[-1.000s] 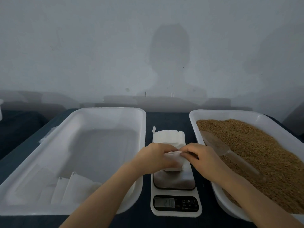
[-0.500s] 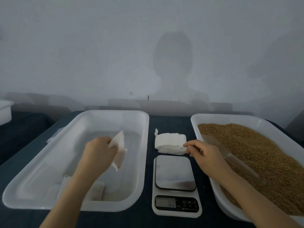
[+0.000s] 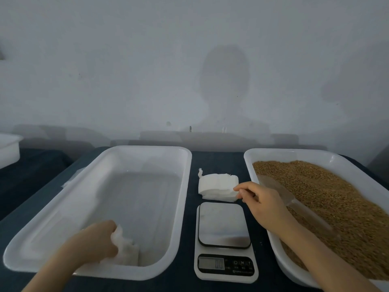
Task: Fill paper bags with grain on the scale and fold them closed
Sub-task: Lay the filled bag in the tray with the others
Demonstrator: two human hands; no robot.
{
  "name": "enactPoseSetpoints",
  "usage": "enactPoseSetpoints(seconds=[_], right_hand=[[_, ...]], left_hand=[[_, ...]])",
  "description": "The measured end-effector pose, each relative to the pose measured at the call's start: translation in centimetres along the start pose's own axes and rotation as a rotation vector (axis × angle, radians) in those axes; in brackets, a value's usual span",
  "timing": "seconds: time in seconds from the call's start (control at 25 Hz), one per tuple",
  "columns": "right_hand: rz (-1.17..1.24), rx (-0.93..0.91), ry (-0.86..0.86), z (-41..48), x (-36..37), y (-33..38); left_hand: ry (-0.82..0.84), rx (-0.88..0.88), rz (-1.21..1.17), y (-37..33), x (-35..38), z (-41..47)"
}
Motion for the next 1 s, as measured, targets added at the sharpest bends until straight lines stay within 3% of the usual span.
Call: enactPoseSetpoints(seconds=[0.2, 0.32, 0.44, 0.52, 0.64, 0.8, 1.0], right_hand=[[-0.021, -0.003, -0.038, 0.1, -0.2, 0.2], [-0.067, 0.058, -0.089, 0.4, -0.6, -0.5], [-0.109, 0.151, -0.106, 0.6, -0.8, -1.4], [-0.137, 0.175, -0.070, 0.5, -0.6, -1.6], [-0.159, 0.157, -0.001, 0.6, -0.2, -1.5], [-0.163, 0.140, 0.043, 0.7, 0.0, -1.6], [-0.170, 0.123, 0.065, 1.0, 0.3, -1.9]], left_hand=[[-0.049, -0.105, 0.209, -1.1, -1.0, -0.4], [-0.336, -0.153, 0.364, -4.4, -3.7, -0.5], [-0.630, -0.041, 0.297, -11.0, -7.0, 1.0], [-0.719, 0.146, 0.337, -16.8, -8.3, 3.5], [-0.544, 0.363, 0.410, -23.8, -8.1, 8.9], [-0.274, 0.305, 0.421, -25.7, -5.8, 14.6], [-0.314, 0.285, 0.401, -25.5, -5.2, 15.4]])
Point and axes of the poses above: each hand's wrist, its own z-axis towards the middle knuckle, its own x-axis out of the palm, y = z × x, the point moved 4 cm from there along z, towards the middle knuckle, and after that the axes turned 10 degrees about z, right-handed, at the moved point
